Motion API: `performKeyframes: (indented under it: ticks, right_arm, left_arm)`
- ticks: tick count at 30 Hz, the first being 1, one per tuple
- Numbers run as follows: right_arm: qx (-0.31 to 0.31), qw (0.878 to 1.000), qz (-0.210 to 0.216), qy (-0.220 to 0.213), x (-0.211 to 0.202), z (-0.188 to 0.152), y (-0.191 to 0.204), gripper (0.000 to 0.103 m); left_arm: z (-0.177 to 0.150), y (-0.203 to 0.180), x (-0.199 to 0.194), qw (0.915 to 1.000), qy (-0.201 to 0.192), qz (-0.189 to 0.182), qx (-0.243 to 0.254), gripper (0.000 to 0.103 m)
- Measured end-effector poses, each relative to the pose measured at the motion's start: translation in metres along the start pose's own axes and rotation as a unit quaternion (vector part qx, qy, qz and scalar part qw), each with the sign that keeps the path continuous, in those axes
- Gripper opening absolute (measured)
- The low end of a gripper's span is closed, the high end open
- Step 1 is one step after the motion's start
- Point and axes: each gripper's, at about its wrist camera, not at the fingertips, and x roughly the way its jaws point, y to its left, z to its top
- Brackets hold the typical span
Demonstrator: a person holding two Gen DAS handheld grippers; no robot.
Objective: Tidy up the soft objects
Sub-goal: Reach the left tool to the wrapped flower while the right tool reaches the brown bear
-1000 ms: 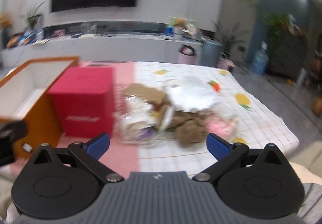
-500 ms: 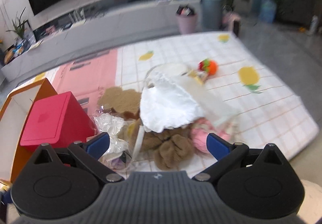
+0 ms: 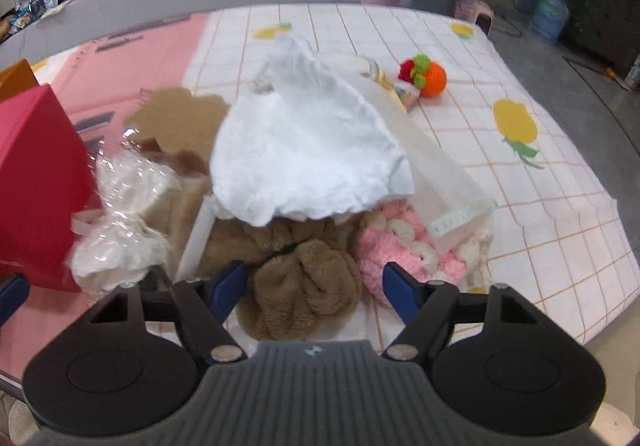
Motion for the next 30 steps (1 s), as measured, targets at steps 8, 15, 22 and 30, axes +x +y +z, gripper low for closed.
performKeyframes:
  ticks: [8,15,22,30]
  right_arm:
    - [-0.015,1.0,0.023,-0.007,0.008,-0.001,0.004,0.056]
    - [-0.001,1.0,0.031,0.006,0.0,-0.007,-0.018,0.046]
    - [0.019,0.999,0.042,0.003,-0.027,-0.025,-0.038,0.052]
    - [-0.011,1.0,0.001,0.019,-0.008,-0.019,-0.028,0.074]
  left_arm:
    - [0.003,0.005,0.007,0.9994,-0.002,0.006,-0.034,0.103]
    - [-0.002,-0.005,0.007,0.9993,-0.03,0.023,0.004,0.103]
    - [0.0,0.009,0.018,0.9979,-0.002,0.015,-0.064,0.103]
    - [0.007,0.005,0.05,0.9932,0.056,0.057,-0.085,0.103]
